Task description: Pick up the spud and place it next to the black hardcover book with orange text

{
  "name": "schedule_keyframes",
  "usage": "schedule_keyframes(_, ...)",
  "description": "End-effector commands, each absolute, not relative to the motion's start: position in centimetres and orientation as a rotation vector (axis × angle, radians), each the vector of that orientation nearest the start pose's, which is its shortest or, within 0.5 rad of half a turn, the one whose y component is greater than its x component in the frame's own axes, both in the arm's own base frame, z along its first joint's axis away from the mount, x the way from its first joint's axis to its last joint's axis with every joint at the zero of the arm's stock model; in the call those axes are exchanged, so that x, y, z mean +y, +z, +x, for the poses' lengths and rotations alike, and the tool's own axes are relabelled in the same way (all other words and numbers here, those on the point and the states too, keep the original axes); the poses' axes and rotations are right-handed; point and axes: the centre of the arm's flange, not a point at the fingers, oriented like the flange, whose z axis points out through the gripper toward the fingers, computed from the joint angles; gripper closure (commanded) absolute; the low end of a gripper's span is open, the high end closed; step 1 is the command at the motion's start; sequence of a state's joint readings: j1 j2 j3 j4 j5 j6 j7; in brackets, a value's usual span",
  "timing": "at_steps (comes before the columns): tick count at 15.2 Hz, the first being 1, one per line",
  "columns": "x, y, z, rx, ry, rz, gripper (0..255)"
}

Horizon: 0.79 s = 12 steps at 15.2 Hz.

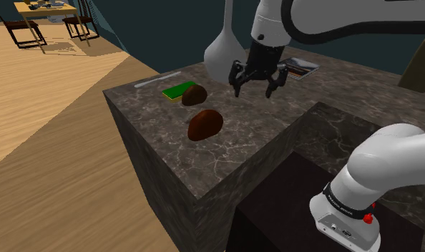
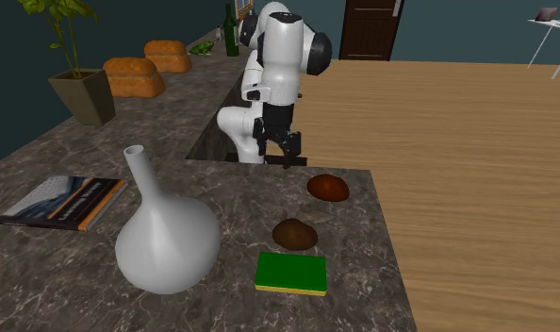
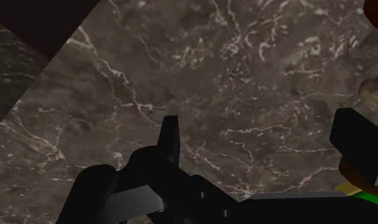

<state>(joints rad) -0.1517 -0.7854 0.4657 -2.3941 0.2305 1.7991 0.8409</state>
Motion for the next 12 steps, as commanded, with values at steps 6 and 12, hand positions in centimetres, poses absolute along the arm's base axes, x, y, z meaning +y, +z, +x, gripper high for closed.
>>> schedule_keyframes(6, 22.4, 53.8, 37.5, 1.535, -0.403, -2.665, 0)
schedule_keyframes(12, 25.8, 52.8, 43.9, 1.905, -0.509, -2.341, 0)
